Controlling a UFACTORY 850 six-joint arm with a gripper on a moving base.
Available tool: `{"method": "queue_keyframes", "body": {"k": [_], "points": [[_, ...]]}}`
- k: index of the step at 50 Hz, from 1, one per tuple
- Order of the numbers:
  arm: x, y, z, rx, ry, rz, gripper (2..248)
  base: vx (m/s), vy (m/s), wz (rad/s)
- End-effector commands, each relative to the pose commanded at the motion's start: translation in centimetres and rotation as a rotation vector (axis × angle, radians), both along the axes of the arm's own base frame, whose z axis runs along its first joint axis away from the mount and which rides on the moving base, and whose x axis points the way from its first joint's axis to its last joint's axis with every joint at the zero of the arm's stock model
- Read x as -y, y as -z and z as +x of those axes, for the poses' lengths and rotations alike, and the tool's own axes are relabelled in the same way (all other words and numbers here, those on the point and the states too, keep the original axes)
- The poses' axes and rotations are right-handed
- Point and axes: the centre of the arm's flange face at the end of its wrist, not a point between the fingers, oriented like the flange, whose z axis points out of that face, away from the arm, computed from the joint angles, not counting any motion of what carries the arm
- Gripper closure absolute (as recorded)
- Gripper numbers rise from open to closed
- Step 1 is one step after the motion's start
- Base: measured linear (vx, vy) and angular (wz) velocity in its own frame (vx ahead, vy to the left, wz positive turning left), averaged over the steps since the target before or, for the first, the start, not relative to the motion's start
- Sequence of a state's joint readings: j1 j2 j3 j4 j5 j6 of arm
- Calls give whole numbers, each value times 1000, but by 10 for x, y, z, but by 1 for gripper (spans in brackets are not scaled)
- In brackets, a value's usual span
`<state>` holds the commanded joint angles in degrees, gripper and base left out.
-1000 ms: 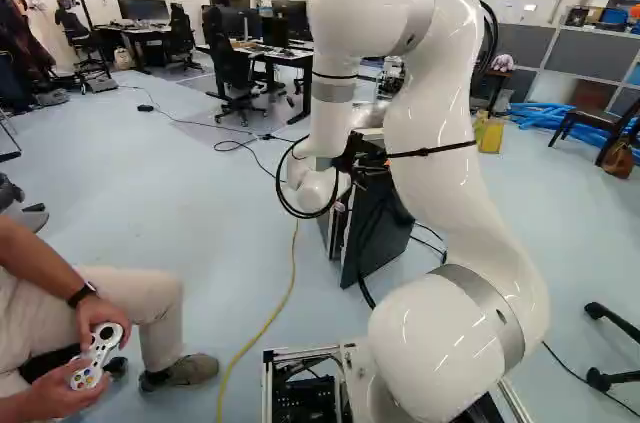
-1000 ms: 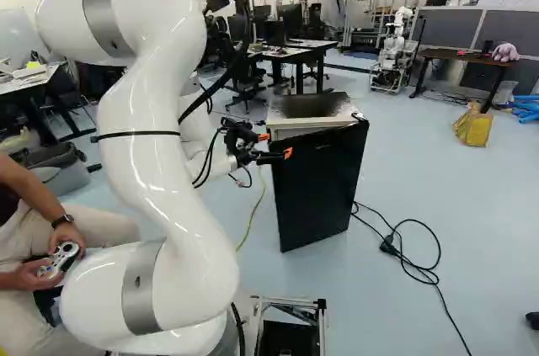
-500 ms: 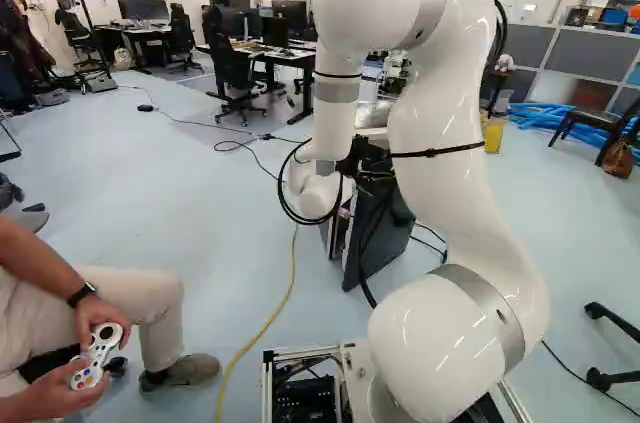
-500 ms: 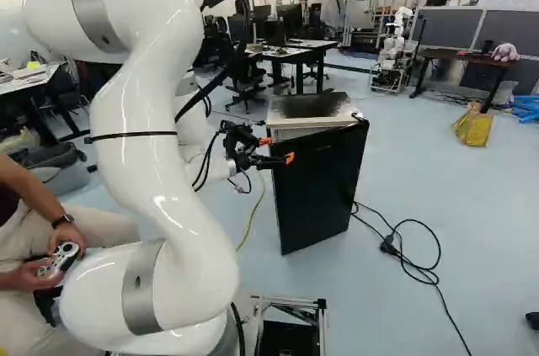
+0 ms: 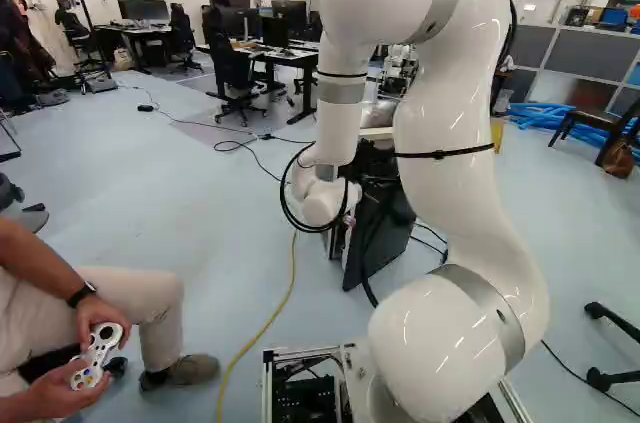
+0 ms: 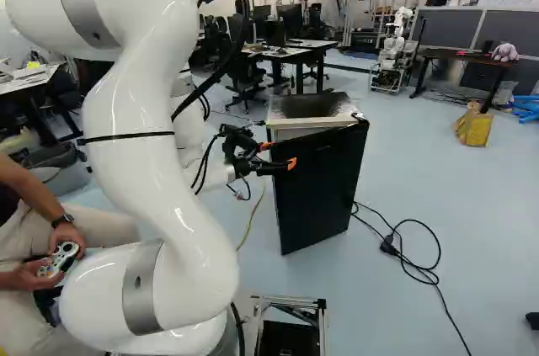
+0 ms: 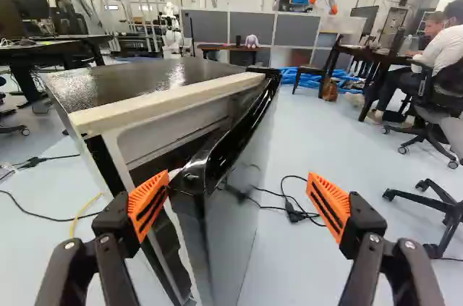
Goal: Grab a drink from the fridge
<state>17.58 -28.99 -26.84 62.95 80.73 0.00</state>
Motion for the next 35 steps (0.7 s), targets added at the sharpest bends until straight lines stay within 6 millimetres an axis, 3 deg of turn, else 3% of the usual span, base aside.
{"method": "queue_keyframes", "body": {"k": [35], "points": [[16,-4,-46,-43,72,-19,3,0,0,0]]}}
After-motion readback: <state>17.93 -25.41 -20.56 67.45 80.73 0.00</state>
